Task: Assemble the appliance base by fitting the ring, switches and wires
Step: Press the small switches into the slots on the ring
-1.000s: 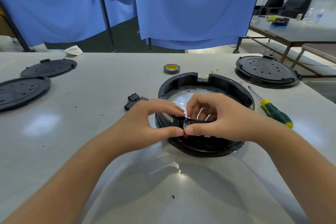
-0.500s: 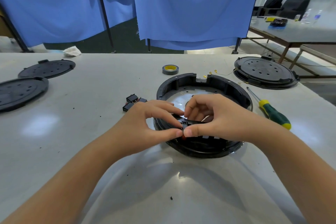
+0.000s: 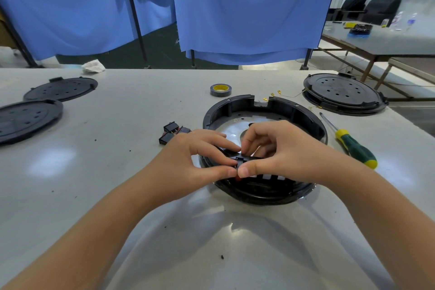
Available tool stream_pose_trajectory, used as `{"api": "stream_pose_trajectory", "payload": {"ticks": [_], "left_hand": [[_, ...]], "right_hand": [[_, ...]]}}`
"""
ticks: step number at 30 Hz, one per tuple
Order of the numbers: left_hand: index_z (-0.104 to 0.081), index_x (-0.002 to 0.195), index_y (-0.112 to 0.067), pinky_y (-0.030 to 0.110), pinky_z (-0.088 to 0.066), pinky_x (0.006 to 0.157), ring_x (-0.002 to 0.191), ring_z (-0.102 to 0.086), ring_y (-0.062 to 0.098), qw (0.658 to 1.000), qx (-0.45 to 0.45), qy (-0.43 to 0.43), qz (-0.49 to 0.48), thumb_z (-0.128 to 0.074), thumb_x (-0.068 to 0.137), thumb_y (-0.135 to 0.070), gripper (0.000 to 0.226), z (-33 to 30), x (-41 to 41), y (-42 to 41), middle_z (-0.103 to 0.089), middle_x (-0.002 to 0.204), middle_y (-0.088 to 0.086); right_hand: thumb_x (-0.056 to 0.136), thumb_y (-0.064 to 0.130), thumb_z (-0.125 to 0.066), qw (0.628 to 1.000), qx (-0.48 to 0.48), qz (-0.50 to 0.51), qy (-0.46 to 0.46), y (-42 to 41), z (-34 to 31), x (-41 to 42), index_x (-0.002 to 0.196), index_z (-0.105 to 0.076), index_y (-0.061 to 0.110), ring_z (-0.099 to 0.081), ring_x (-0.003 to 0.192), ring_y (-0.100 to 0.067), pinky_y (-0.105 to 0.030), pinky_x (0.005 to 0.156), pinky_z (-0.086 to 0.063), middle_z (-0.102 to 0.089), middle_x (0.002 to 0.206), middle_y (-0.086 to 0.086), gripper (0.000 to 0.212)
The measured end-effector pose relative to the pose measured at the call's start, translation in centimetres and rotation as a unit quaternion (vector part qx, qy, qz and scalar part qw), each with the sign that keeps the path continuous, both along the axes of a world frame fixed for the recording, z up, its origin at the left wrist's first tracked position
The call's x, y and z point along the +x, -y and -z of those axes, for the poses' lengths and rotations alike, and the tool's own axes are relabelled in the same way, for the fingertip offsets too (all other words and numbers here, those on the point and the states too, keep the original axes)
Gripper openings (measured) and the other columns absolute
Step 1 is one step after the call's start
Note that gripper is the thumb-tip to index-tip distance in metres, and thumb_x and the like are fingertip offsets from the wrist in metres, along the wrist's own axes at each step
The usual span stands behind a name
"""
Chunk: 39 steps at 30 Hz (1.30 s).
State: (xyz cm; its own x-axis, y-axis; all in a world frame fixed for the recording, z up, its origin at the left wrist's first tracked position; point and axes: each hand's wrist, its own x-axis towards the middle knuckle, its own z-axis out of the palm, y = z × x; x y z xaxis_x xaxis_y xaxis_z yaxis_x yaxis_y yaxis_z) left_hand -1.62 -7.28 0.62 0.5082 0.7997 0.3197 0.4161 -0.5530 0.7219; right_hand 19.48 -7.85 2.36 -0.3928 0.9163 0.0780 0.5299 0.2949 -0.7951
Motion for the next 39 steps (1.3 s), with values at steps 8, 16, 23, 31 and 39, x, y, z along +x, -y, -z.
{"api": "stream_pose_trajectory", "payload": {"ticks": [8, 16, 23, 31, 39], "left_hand": [[-0.081, 0.082, -0.024, 0.015, -0.041, 0.097, 0.114, -0.054, -0.006, 1.0, 0.017, 0.001, 0.01, -0.08, 0.075, -0.016, 0.011, 0.1, 0.0, -0.1, -0.07, 0.103, -0.024], [-0.073, 0.091, -0.033, 0.016, -0.043, 0.095, 0.11, -0.058, -0.003, 0.999, 0.033, 0.009, -0.007, -0.083, 0.072, -0.025, 0.023, 0.3, -0.1, -0.5, -0.069, 0.102, -0.022], [-0.067, 0.117, -0.029, 0.004, -0.023, 0.104, 0.133, -0.029, -0.013, 0.998, 0.052, -0.035, -0.006, -0.075, 0.082, -0.026, 0.036, 1.7, -0.5, -1.7, -0.059, 0.125, -0.024], [-0.072, 0.101, -0.021, 0.022, -0.041, 0.095, 0.108, -0.054, 0.004, 0.991, 0.129, -0.019, -0.015, -0.069, 0.079, -0.03, 0.024, 1.9, 0.3, -1.4, -0.066, 0.102, -0.014], [-0.072, 0.099, -0.021, 0.024, -0.041, 0.093, 0.105, -0.054, 0.008, 0.99, 0.142, -0.017, -0.017, -0.068, 0.079, -0.03, 0.023, 2.0, 0.6, -1.3, -0.065, 0.1, -0.013]], "right_hand": [[0.06, 0.037, -0.087, 1.0, 0.018, 0.005, 0.004, 0.0, 0.0, -0.1, 0.081, -0.065, 0.023, -0.068, 0.071, -0.018, -0.034, 0.071, -0.056, -0.07, 0.076, 0.002, 0.033], [0.067, 0.033, -0.084, 0.999, 0.032, -0.002, 0.013, 0.4, 0.0, -0.1, 0.088, -0.064, 0.023, -0.068, 0.081, -0.013, -0.038, 0.08, -0.056, -0.07, 0.084, 0.002, 0.031], [0.072, 0.053, -0.071, 0.972, 0.169, -0.003, 0.162, 1.4, -0.2, -0.2, 0.094, -0.058, 0.032, -0.057, 0.094, -0.001, -0.03, 0.082, -0.051, -0.059, 0.093, 0.021, 0.033], [0.082, 0.026, -0.07, 0.937, 0.335, 0.039, 0.091, 3.4, 2.5, -0.8, 0.082, -0.072, 0.014, -0.064, 0.085, -0.015, -0.039, 0.067, -0.052, -0.066, 0.099, 0.008, 0.012], [0.088, 0.016, -0.062, 0.889, 0.431, 0.052, 0.142, 4.0, 3.4, -1.7, 0.077, -0.064, 0.005, -0.065, 0.084, -0.022, -0.038, 0.063, -0.053, -0.068, 0.098, -0.002, 0.016]]}}
